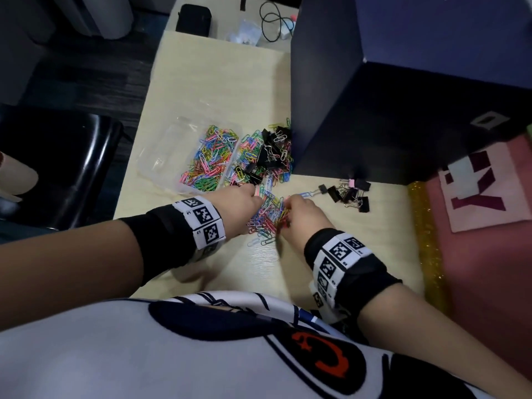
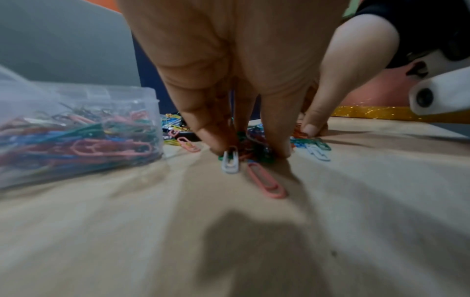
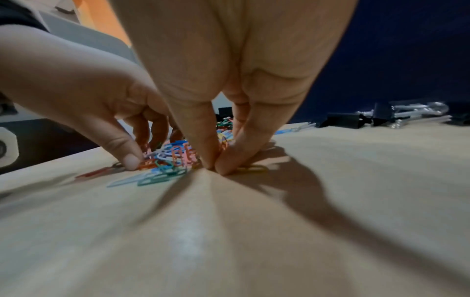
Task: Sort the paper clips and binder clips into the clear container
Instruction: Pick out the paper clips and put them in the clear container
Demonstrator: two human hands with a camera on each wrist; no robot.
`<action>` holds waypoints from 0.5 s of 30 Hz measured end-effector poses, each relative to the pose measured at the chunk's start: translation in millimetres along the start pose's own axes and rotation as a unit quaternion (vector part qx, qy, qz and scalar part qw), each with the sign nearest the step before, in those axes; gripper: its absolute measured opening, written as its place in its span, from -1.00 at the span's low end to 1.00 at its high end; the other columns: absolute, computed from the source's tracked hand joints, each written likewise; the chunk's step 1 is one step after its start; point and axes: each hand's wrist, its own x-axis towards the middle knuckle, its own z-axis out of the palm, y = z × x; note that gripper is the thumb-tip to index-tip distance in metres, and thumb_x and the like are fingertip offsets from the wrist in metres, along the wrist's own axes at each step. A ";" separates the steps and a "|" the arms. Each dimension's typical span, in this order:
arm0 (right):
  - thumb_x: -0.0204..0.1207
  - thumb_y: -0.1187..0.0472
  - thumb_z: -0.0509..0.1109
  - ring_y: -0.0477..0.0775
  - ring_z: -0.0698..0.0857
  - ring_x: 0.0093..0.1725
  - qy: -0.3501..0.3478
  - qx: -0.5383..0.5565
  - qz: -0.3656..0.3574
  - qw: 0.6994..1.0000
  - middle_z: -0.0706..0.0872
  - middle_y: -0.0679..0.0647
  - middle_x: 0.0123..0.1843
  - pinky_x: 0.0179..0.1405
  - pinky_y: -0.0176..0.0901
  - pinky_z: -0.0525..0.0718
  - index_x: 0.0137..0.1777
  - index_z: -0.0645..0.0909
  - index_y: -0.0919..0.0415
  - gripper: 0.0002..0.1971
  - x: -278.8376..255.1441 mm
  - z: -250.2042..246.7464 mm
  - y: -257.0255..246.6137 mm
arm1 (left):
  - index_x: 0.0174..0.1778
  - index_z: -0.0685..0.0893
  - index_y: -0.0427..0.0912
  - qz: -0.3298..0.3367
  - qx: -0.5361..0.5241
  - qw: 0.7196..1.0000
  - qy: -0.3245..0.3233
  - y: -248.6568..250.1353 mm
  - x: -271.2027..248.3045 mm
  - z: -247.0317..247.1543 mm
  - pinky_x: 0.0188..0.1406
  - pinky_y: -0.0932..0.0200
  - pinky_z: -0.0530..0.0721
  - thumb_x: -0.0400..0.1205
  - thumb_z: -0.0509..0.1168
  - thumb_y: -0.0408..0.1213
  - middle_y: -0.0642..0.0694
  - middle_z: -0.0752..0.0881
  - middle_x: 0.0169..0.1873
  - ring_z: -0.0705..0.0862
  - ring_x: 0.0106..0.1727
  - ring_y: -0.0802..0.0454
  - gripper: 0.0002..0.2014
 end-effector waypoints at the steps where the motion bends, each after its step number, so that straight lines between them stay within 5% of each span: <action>1: 0.48 0.28 0.37 0.20 0.58 0.26 0.006 0.005 -0.007 1.000 0.51 0.17 0.30 0.23 -0.10 0.52 0.37 0.40 0.13 -0.55 2.6 -2.4 0.1 | 0.34 0.45 -0.20 -0.007 -0.006 1.000 -0.003 1.7 1.3 -0.7 0.06 -0.09 0.66 0.59 0.34 -0.16 -0.21 0.50 0.14 0.63 0.10 -0.21 -0.57; 6: 0.57 0.05 0.34 0.19 0.57 0.27 0.068 0.025 0.033 0.997 0.34 0.14 0.36 0.19 -0.12 0.50 0.37 0.41 0.19 -0.57 16.0 -19.8 10.5 | 0.27 0.50 -0.21 -0.019 -0.003 1.000 0.003 2.6 3.8 2.9 -0.02 -0.05 0.62 0.65 0.24 -0.18 -0.23 0.56 0.13 0.64 0.09 -0.22 -0.69; 10: 0.26 -0.30 0.52 0.18 0.45 0.32 0.021 -0.041 -0.034 0.998 0.29 0.12 0.31 0.35 -0.03 0.50 0.40 0.37 0.11 -0.19 16.3 -13.4 5.5 | 0.25 0.53 -0.20 -0.026 -0.015 1.000 0.001 0.8 3.8 2.9 0.09 -0.06 0.64 0.66 0.23 -0.12 -0.21 0.60 0.12 0.62 0.14 -0.21 -0.69; 12: 0.16 -0.30 0.59 0.19 0.40 0.33 -0.011 -0.064 -0.086 0.994 0.26 0.12 0.32 0.39 0.02 0.49 0.49 0.30 0.03 -0.06 13.6 -5.8 -2.8 | 0.27 0.54 -0.19 -0.031 -0.022 0.999 0.005 -0.2 3.1 2.1 0.11 -0.03 0.62 0.67 0.22 -0.11 -0.21 0.61 0.14 0.61 0.18 -0.19 -0.68; 15: 0.36 -0.11 0.53 0.22 0.41 0.30 -0.010 -0.076 -0.126 0.989 0.27 0.12 0.31 0.34 0.08 0.52 0.41 0.36 0.02 -0.33 12.2 4.4 -11.9 | 0.31 0.52 -0.17 -0.043 -0.037 0.998 0.006 -2.2 1.5 1.0 0.04 0.01 0.58 0.68 0.21 -0.12 -0.19 0.61 0.16 0.61 0.19 -0.17 -0.67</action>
